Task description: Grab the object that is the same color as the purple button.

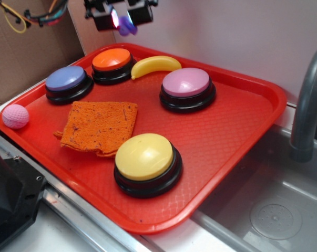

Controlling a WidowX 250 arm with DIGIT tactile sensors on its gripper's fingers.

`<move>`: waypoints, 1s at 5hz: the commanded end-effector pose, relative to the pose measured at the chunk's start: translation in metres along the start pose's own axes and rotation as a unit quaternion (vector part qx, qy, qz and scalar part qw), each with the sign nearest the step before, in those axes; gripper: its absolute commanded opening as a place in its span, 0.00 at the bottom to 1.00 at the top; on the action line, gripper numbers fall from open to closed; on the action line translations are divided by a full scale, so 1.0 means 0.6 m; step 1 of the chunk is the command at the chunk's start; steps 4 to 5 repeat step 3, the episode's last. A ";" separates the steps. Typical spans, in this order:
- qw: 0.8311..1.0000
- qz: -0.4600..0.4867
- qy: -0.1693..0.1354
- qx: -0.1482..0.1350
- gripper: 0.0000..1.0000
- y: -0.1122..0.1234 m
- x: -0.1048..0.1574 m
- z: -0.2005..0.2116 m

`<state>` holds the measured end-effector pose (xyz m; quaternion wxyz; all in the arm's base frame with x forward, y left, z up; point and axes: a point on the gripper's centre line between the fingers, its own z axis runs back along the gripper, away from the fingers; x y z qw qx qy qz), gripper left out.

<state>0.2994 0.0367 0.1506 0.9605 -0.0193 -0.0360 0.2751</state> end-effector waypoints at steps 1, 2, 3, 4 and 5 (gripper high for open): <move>0.968 -0.219 -0.088 -0.088 0.00 0.060 -0.070 0.173; 0.969 -0.218 -0.083 -0.083 0.00 0.067 -0.088 0.166; 0.975 -0.202 -0.077 -0.058 0.00 0.068 -0.087 0.156; 0.975 -0.202 -0.077 -0.058 0.00 0.068 -0.087 0.156; 0.975 -0.202 -0.077 -0.058 0.00 0.068 -0.087 0.156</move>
